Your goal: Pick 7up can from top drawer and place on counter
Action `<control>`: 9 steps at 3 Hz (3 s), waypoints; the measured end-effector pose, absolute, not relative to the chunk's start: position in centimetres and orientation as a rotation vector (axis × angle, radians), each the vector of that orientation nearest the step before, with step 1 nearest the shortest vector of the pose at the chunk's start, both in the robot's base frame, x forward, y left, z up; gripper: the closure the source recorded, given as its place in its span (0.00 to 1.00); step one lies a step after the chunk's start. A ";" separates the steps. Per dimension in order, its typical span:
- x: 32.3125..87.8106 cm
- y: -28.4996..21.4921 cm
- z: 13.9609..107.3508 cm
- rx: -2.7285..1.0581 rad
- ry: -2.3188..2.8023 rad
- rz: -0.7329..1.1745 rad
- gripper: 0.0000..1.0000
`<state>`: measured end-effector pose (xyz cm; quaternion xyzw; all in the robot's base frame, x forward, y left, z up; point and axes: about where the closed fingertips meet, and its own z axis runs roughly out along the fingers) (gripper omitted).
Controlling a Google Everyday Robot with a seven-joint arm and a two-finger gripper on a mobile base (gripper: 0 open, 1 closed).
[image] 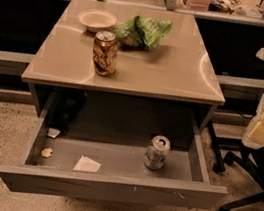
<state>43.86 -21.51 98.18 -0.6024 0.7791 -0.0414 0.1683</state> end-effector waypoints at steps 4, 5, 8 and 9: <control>45.1 -21.1 95.3 -1.650 2.198 -0.052 0.64; 46.4 -20.4 91.4 -1.624 2.167 0.030 0.87; 48.5 -18.8 80.4 -1.622 2.134 0.304 1.00; 48.6 -18.9 77.7 -1.615 2.101 0.341 1.00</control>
Offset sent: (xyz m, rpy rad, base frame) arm 0.0000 0.0000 0.0000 0.0000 0.0000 0.0000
